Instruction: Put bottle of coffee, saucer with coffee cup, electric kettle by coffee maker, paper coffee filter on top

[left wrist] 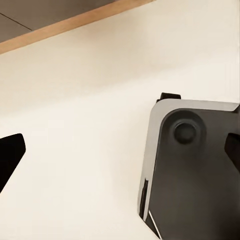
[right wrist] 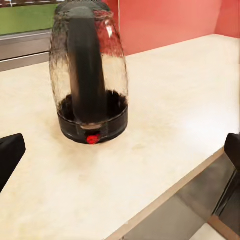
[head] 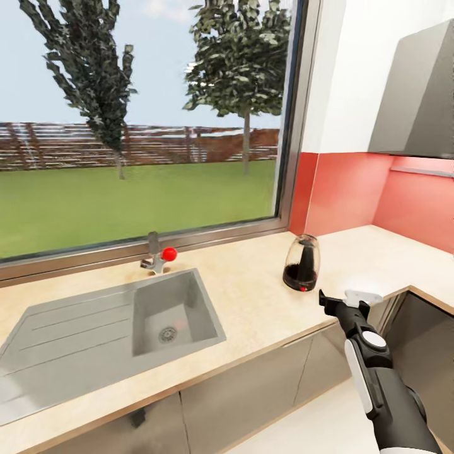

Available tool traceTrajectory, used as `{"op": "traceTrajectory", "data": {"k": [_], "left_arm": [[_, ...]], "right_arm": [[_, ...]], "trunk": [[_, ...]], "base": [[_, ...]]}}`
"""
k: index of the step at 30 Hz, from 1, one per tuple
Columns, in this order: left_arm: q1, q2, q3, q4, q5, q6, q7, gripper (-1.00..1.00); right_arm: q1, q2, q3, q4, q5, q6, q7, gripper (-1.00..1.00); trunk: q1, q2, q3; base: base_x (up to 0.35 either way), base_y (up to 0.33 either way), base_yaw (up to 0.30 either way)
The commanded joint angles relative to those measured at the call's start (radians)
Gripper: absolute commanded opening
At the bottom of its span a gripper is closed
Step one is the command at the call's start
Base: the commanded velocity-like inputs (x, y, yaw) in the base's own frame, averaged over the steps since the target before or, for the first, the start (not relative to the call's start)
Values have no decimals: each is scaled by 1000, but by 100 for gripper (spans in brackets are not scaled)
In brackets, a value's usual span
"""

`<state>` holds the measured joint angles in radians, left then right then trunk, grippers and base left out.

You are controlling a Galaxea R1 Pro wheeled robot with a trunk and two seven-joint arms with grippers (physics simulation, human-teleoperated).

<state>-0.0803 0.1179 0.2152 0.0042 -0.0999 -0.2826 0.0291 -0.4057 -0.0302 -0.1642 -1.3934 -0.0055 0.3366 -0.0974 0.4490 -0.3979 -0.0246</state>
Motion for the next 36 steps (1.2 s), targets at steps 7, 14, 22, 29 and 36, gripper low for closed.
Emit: {"op": "traceTrajectory", "data": {"k": [7, 14, 22, 29, 36], "left_arm": [[-1, 0, 7, 0, -10, -5, 4, 100], [-1, 0, 9, 0, -8, -5, 5, 100], [-1, 0, 9, 0, -8, -5, 5, 100], [-1, 0, 9, 0, -9, -5, 5, 100], [-1, 0, 9, 0, -9, -5, 5, 100]], "right_arm": [[-1, 8, 67, -1, -1, 5, -1, 100], [-1, 10, 157, 22, -3, 5, -2, 100], [-1, 10, 163, 22, -3, 4, -3, 100], [-1, 10, 161, 18, -2, 4, -3, 100], [-1, 10, 160, 17, -2, 4, -4, 100]], "trunk": [[1, -2, -2], [1, -2, -2], [1, -2, -2], [1, -2, -2], [1, -2, -2]], "base": [[238, -240, 0], [116, -88, 0], [79, -3, 0], [305, -1, 0], [298, -59, 0]]}}
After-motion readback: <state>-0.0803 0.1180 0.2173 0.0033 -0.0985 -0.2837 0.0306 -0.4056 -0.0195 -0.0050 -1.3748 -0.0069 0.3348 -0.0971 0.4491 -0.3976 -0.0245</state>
